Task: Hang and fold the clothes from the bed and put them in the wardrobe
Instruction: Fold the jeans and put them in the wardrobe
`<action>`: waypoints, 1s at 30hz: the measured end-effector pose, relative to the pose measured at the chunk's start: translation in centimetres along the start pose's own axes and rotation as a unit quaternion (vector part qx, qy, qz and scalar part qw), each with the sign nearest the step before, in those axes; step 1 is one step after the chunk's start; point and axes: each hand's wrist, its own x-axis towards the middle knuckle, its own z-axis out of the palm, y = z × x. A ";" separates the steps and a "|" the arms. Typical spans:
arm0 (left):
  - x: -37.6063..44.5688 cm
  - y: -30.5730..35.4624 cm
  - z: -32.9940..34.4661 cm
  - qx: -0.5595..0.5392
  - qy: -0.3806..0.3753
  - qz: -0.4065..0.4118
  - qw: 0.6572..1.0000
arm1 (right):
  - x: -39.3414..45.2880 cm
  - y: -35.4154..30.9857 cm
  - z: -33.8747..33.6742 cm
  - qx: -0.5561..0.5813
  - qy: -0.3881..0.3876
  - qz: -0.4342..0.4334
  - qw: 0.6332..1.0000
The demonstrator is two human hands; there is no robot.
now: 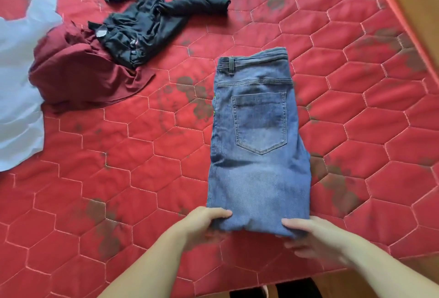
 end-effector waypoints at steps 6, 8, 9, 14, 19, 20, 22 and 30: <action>-1.6 9.2 0.2 -0.115 0.000 0.081 0.990 | -1.9 -9.8 -1.0 0.081 -0.005 -0.098 0.992; -1.5 12.8 0.6 -0.125 0.023 0.094 0.987 | -1.9 -13.6 -1.2 0.113 0.035 -0.105 0.987; -1.5 14.4 0.7 -0.126 0.035 0.102 0.986 | -1.9 -15.4 -1.4 0.120 0.048 -0.108 0.986; -0.9 22.3 1.2 -0.120 0.052 0.143 0.981 | -1.7 -23.7 -3.6 0.120 0.039 -0.139 0.982; 0.4 30.5 2.0 -0.126 0.065 0.211 0.967 | -0.4 -31.7 -6.1 0.143 0.070 -0.176 0.972; 1.4 31.5 2.3 -0.104 0.084 0.234 0.963 | 0.5 -32.7 -6.5 0.132 0.076 -0.179 0.972; 4.5 31.9 2.7 0.065 0.179 0.285 0.939 | 3.0 -33.4 -7.0 0.044 0.140 -0.202 0.968; 12.7 25.5 2.2 0.463 0.411 0.441 0.650 | 10.6 -28.2 -6.0 -0.434 0.444 -0.420 0.662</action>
